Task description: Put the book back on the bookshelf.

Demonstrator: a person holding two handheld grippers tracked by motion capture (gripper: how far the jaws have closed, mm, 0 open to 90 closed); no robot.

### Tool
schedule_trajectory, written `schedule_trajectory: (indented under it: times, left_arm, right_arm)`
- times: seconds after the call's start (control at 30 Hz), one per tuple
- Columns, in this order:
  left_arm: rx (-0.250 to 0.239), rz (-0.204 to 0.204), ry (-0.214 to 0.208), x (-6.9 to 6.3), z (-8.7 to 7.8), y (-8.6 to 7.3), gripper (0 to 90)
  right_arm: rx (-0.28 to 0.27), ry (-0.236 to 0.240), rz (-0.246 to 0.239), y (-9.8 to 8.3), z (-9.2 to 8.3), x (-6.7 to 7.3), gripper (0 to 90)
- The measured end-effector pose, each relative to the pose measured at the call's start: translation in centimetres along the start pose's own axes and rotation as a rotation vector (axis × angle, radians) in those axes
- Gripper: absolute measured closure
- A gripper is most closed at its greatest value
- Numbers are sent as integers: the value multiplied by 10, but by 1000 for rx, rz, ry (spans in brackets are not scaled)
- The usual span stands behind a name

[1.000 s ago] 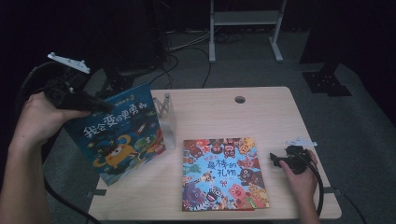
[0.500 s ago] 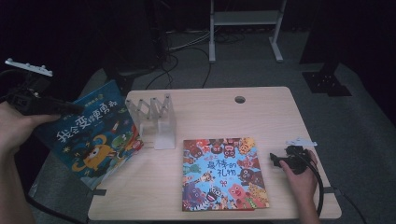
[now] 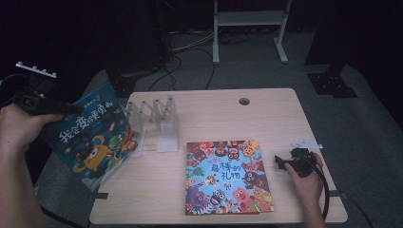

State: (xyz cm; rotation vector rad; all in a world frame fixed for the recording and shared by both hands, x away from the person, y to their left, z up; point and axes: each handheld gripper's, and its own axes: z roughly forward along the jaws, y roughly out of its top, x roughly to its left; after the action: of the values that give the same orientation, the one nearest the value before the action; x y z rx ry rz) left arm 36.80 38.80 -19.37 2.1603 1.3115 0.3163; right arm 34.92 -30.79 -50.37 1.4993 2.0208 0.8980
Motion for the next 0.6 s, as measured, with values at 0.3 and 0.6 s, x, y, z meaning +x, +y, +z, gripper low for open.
schedule_trajectory:
  times: [0.3,0.6]
  left_arm:
    - [-40,-37,68,9,24,15,825]
    - [-76,-92,126,13,39,20,824]
  right_arm:
    - [0,0,0,0,0,0,131]
    - [-1,0,1,0,0,0,131]
